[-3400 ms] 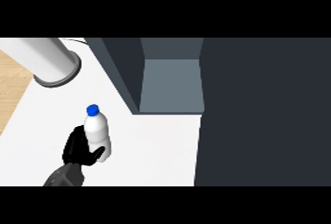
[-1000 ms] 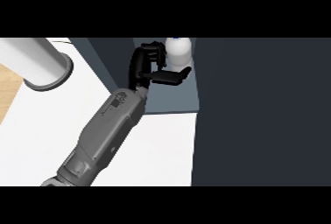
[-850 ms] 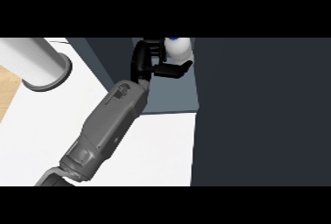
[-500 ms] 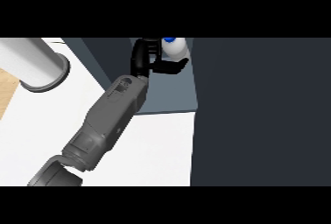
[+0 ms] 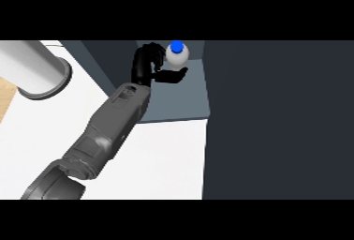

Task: Pick up the bottled water, place it into the cabinet and close the cabinet

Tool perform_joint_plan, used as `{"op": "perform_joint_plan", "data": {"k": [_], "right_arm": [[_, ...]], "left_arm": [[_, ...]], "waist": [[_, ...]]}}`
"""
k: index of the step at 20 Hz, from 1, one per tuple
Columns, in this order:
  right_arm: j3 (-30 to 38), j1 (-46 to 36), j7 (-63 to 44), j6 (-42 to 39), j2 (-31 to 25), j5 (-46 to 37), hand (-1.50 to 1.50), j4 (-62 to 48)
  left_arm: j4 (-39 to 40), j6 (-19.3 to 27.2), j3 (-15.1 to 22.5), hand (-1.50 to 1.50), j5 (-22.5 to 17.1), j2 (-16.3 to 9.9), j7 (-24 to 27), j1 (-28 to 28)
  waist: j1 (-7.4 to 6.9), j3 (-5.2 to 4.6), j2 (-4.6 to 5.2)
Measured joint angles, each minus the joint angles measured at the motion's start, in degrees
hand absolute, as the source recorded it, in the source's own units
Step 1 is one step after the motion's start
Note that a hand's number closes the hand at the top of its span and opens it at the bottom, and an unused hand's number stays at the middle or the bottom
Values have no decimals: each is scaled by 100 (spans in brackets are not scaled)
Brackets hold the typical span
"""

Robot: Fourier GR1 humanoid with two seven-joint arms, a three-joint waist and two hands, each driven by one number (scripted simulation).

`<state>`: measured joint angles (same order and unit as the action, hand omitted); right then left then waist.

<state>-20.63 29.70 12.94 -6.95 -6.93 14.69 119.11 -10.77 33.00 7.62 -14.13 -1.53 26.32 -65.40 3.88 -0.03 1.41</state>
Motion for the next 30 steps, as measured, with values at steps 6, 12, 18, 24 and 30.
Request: {"op": "perform_joint_plan", "data": {"k": [6, 12, 18, 24, 30], "right_arm": [[29, -92, 38, -11, 16, 13, -150, -71], [18, -95, 105, -65, -1, 22, -150, -114], [0, -18, 224, -166, -57, 25, -150, -187], [-42, 33, 258, -113, -40, -45, -150, -135], [-11, 95, 264, -92, -95, -78, -150, -54]], "left_arm": [[391, 410, -1, -150, 143, 1, 39, -140], [593, 580, -53, -150, 176, -11, 64, -210], [681, 614, -150, -150, 134, -49, 69, -239], [438, 257, -343, -150, -16, -48, 407, -167], [65, -543, -641, -150, -282, 4, 957, -29]], "waist": [[24, 10, -8], [71, 18, -1], [118, 25, 6], [79, 9, 11], [-7, 9, -3]]}}
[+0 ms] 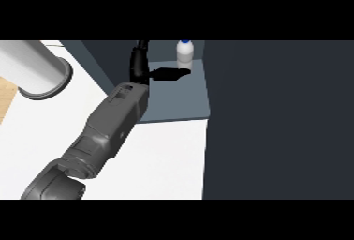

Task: Pick up the bottled water, place it into the cabinet and close the cabinet

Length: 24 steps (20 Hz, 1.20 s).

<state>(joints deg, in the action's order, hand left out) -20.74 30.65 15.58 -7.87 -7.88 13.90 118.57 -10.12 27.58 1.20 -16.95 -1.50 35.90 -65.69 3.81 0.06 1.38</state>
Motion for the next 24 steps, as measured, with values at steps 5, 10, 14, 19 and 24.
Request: {"op": "perform_joint_plan", "data": {"k": [5, 10, 14, 19, 24], "right_arm": [[5, 85, 19, 78, 9, -34, -150, 68], [27, 226, -17, 137, -16, 1, -150, 211], [-30, 329, 13, 196, 12, -46, -150, 225], [-22, 354, -110, 335, 51, -51, -150, 345], [-39, 418, -105, 376, 43, -88, -150, 370]], "left_arm": [[-293, -639, -91, -150, -84, 127, 361, 168], [-602, -1061, 48, -150, -106, 166, 482, 336], [-948, -1292, 322, -150, -158, 168, 474, 528], [-1536, -1465, 683, -150, -354, 133, 331, 914], [-2540, -1668, 1005, -150, -588, 159, -86, 1564]], "waist": [[-122, 14, -56], [-185, 21, -76], [-243, 27, -96], [-379, 24, -144], [-497, 10, -198]]}}
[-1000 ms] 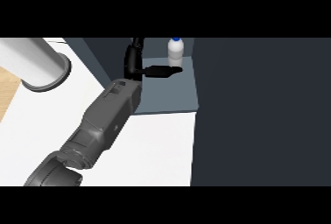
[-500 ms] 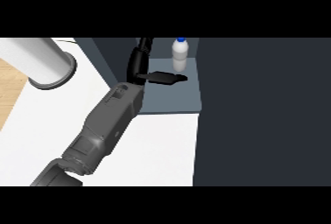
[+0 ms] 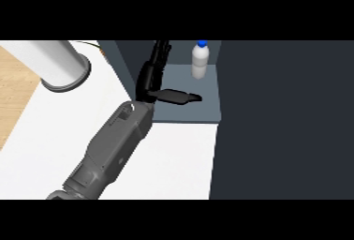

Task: Pick up the bottled water, place it into the cabinet and close the cabinet

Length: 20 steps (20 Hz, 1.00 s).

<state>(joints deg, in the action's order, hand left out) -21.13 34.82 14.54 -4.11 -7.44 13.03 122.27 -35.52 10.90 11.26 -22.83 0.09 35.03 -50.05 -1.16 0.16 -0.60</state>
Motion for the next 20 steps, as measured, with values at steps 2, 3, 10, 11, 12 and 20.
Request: {"op": "perform_joint_plan", "data": {"k": [2, 3, 10, 11, 12, 20], "right_arm": [[-32, 34, -56, 37, -10, -39, -150, 39], [-51, 25, -59, 58, 17, -42, -150, 17], [-199, 97, -148, 120, 9, -114, -150, 185], [-228, 172, -93, 100, -16, -138, -150, 190], [-227, 165, -143, 108, -36, -140, -150, 233], [-414, 112, -352, -238, -577, -503, 150, 435]], "left_arm": [[-424, -50, 165, -150, -92, -2, -171, 272], [-663, -60, 242, -150, -134, -7, -254, 431], [-2913, 307, 715, -150, -236, -123, -840, 2036], [-3293, 338, 798, -150, -249, -190, -957, 2312], [-3697, 399, 906, -150, -235, -236, -1053, 2585], [-6584, 754, 1694, -150, -82, -872, -1807, 4514]], "waist": [[-46, 4, -18], [-71, 4, -26], [-173, -4, -59], [-169, -6, -62], [-166, -7, -57], [-91, -12, -20]]}}
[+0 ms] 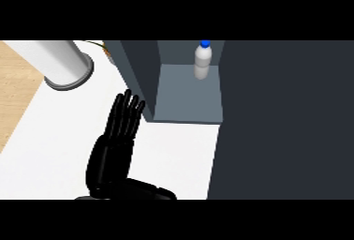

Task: Pick up the bottled water, place it into the cabinet and close the cabinet

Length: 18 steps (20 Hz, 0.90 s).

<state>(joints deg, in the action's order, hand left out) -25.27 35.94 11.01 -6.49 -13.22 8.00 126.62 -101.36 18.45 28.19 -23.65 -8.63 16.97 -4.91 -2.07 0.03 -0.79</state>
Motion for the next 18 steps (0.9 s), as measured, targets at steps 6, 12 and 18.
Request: {"op": "perform_joint_plan", "data": {"k": [6, 12, 18], "right_arm": [[-492, -113, -280, -221, -377, -586, 150, 237], [-731, -171, -519, -338, -678, -1063, 150, 483], [-845, -361, -892, -449, -811, -1552, 150, 711]], "left_arm": [[-1414, -20, -28, -150, -23, -619, 77, 1308], [-2326, -295, -416, -150, -246, -1160, 404, 2499], [-2817, -767, -909, -150, -710, -1519, 648, 3374]], "waist": [[30, -4, 47], [38, 4, 91], [15, 8, 106]]}}
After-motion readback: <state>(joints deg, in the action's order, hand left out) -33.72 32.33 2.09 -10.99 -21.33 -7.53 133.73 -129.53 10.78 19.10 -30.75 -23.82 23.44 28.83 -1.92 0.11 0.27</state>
